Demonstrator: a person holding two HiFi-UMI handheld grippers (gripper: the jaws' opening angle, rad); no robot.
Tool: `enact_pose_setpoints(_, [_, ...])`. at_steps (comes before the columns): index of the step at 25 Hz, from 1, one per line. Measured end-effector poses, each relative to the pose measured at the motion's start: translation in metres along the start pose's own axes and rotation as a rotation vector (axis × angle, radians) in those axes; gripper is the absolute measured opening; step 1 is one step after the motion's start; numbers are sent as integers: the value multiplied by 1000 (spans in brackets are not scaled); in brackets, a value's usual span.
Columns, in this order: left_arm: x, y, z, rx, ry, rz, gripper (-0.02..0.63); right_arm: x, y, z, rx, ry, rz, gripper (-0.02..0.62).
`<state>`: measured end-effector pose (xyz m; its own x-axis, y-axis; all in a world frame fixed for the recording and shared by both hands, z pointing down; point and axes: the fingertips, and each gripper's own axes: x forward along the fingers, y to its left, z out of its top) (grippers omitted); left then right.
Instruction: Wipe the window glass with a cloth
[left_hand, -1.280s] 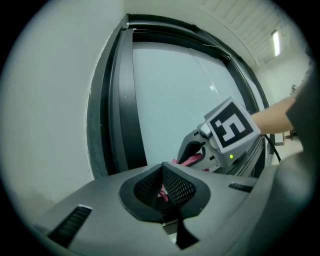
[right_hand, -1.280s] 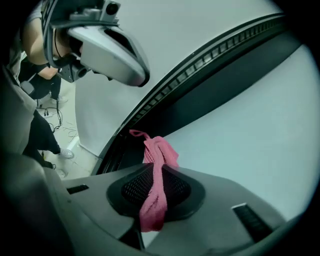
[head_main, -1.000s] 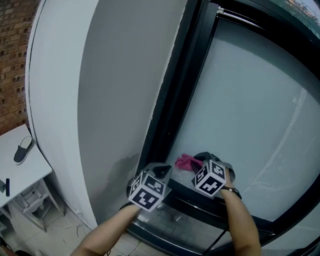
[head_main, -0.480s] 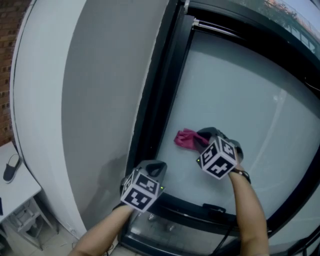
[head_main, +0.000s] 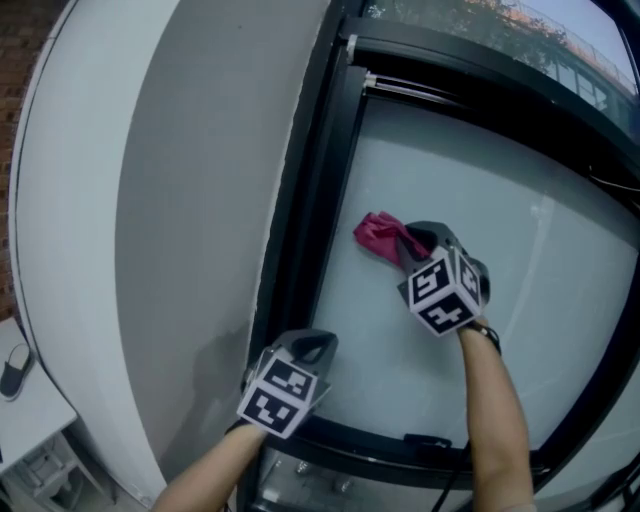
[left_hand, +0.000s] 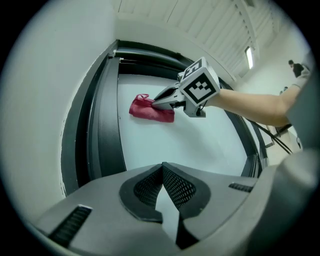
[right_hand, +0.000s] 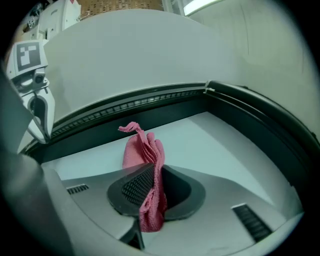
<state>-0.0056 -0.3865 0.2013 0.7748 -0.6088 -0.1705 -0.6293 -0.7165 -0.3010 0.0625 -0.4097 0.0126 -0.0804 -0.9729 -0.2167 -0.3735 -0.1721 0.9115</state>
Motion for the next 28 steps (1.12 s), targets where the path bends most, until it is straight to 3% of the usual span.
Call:
enact_pose_setpoints(9, [-6,3,15,23,-34,-28,8,14,-87,35,114,-82,-212,54])
enact_pose_setpoints(19, [-11,17,29,16,-51,-43,8,19,-161,72,218,-157,-388,52])
enact_pose_setpoints(23, [-15,21,31,4,-56,-42,8,26,-165,91,222,-174,-384,51])
enact_pose_setpoints(28, [-20,24,29,5,-54,-34,8,36,-130,112,162,-186,-279,51])
